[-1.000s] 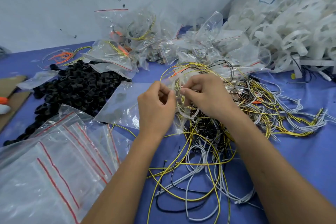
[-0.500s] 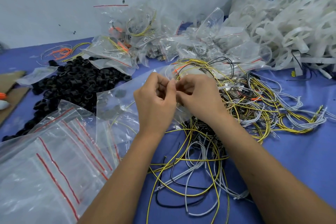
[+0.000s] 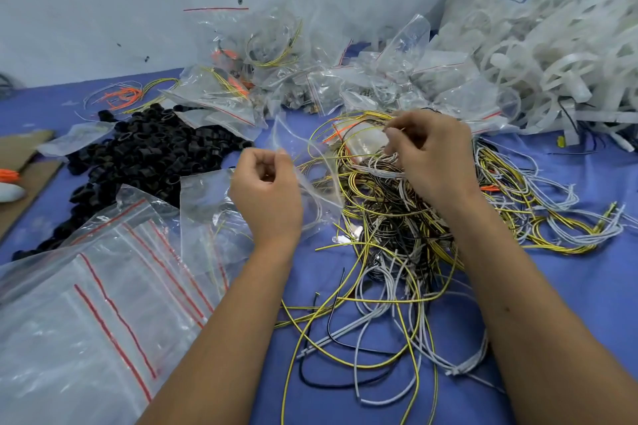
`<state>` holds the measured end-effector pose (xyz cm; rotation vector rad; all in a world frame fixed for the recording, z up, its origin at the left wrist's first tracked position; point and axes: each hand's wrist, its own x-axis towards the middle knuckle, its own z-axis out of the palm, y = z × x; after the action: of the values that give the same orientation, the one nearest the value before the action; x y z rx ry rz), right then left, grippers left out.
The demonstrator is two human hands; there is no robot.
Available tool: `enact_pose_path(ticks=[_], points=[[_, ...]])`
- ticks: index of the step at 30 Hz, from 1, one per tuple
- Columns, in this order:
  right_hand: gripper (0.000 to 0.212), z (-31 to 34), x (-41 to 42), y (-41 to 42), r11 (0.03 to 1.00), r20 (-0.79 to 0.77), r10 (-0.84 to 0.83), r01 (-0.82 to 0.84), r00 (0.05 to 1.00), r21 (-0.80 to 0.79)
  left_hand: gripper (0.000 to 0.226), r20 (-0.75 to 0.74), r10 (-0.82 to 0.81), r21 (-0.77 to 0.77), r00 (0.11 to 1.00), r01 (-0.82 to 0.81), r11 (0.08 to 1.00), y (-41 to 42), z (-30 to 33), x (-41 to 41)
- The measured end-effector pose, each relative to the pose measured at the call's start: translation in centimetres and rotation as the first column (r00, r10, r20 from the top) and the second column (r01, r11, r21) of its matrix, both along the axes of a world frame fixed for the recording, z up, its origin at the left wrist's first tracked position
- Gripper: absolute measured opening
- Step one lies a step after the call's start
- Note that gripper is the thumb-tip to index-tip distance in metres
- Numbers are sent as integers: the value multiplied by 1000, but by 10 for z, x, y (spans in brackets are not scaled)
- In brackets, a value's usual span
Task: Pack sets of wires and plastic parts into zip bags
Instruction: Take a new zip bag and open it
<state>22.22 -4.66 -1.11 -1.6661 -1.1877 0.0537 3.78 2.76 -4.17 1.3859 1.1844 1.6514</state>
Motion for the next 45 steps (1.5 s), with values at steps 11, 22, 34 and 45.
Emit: enact_pose_path(ticks=[11,22,34,45], points=[[33,0,-32,0,809,521,298,78,800,-582,22,46,6,-75,999,-2,997,-3,8,-4],[16,13,-26,-3,959,134,-75,35,988,280,17,19,36,-109,999,-34,993,-1,6,-5],[25,0,-4,3,984,115,-136,147,984,-96,19,-30,7,-75,1000,-9,997,1,2,-3],[25,13,-21,3,894,-708,426,-142,563,426,34,-384,68,227,921,23,974,-3,-3,0]])
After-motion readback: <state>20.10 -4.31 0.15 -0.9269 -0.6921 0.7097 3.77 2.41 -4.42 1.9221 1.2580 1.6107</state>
